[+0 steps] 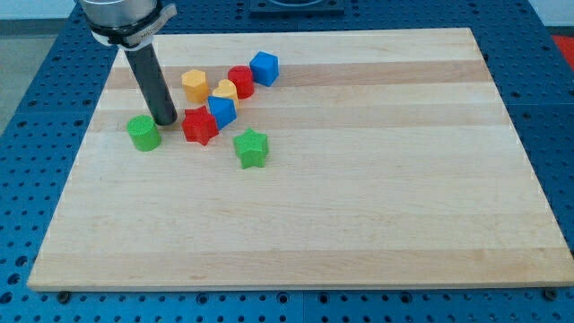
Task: Push the green circle below the red star
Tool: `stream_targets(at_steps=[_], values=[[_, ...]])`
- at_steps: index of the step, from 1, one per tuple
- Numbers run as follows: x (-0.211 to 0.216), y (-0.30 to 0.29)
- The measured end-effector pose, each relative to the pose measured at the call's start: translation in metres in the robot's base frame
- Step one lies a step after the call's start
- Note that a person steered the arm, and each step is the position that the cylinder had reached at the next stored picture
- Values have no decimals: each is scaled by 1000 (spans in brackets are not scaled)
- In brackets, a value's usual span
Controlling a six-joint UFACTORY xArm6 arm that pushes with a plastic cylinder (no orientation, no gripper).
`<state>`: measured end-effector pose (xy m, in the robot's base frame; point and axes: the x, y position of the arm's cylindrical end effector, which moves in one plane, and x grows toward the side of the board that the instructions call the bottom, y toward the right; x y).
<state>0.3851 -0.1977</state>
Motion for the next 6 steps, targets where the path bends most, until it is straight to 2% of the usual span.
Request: stream_targets(at_steps=[2, 3, 4, 6], values=[[-10, -69], [-7, -83], [3, -67], [45, 1]])
